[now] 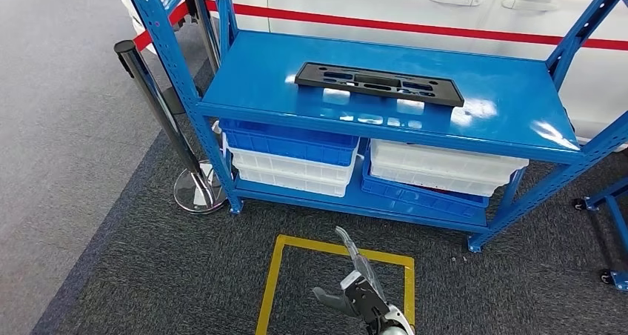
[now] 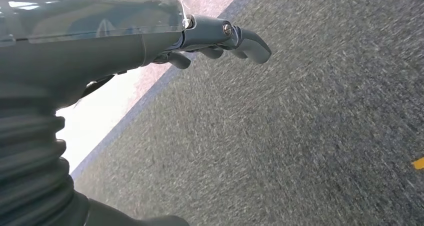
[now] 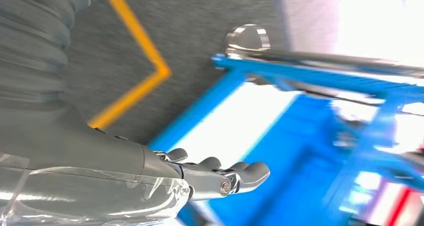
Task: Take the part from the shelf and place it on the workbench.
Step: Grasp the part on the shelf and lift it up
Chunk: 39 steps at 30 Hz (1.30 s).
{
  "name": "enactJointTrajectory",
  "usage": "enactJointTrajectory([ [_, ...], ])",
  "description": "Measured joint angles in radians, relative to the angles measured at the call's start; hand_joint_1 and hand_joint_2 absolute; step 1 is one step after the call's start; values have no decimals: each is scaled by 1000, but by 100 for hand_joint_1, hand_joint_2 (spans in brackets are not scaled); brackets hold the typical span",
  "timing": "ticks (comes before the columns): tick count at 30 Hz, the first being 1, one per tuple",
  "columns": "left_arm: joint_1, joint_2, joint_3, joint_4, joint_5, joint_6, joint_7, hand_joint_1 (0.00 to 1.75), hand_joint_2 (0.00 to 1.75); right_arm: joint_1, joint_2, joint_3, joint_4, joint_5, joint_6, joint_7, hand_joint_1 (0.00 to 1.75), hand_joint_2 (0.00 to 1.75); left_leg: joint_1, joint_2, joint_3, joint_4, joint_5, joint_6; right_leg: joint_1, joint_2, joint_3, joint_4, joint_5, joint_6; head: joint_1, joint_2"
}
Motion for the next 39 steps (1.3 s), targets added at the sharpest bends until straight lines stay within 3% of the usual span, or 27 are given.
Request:
enactJointTrajectory([
  [6, -1, 0, -1, -5, -28, 0, 3, 0, 175, -24, 0, 47, -126, 51, 14, 40, 0, 175, -1, 0, 1, 0, 0, 0, -1, 0, 0, 0, 0, 0, 0, 0],
  [10, 0, 2, 14, -9, 54, -1, -36, 0, 175, -51, -1, 81, -147, 119, -27, 47, 0, 175, -1, 0, 1, 0, 0, 0, -1, 0, 0, 0, 0, 0, 0, 0],
  [15, 3, 11, 150, -14, 270, -6, -169, 0, 175, -68, -9, 118, -199, 169, -66, 70, 0, 175, -1, 0, 1, 0, 0, 0, -1, 0, 0, 0, 0, 0, 0, 0],
  [18, 4, 14, 206, -14, 296, -3, -122, 0, 175, -69, -22, 132, -246, 214, -125, 72, 0, 175, -1, 0, 1, 0, 0, 0, -1, 0, 0, 0, 0, 0, 0, 0],
  [22, 7, 25, 253, -14, 366, -1, -79, 0, 175, -71, -38, 141, -315, 346, -281, 84, 0, 175, -1, 0, 1, 0, 0, 0, -1, 0, 0, 0, 0, 0, 0, 0],
  [24, 11, 32, 319, -17, 498, -18, -170, 0, 175, -71, -48, 148, -349, 391, -328, 97, 0, 175, -1, 0, 1, 0, 0, 0, -1, 0, 0, 0, 0, 0, 0, 0],
  [25, 15, 37, 375, -20, 593, -45, -262, 0, 175, -70, -55, 150, -367, 396, -335, 101, 0, 175, -1, 0, 1, 0, 0, 0, -1, 0, 0, 0, 0, 0, 0, 0],
  [27, 27, 50, 527, -28, 779, -176, -522, 0, 175, -59, -70, 152, -410, 380, -326, 105, 0, 175, -1, 0, 2, 0, 0, 0, -1, 0, 0, 0, 0, 0, 0, 0],
  [29, 36, 72, 673, -31, 861, -368, -759, 0, 87, -40, -85, 149, -445, 359, -302, 99, 0, 175, -1, 0, 1, 0, 0, 0, 0, 0, 0, 0, 0, 0, 0, 0],
  [31, 36, 104, 781, -34, 847, -496, -885, 0, 0, -24, -92, 143, -464, 352, -282, 90, 0, 175, 0, 0, 1, 0, 0, 0, 0, 0, 0, 0, 0, 0, 0, 0],
  [33, 42, 140, 887, -59, 712, -523, -922, 0, 87, -16, -94, 136, -472, 353, -262, 84, 0, 175, 0, 1, 2, 0, 0, 0, 0, 1, 0, 0, 0, 0, 0, 0],
  [35, 62, 175, 1051, -111, 447, -523, -930, 0, 175, -14, -95, 131, -476, 354, -239, 80, 0, 175, 0, 1, 2, 0, 0, -1, 0, 1, -1, 0, 0, 0, 0, 0],
  [39, 79, 212, 1476, -257, -126, -536, -917, 0, 175, -19, -94, 131, -476, 358, -210, 81, 0, 175, 0, -1, 1, 0, 2, -3, 1, -1, -2, 0, 0, -1, 0, 0],
])
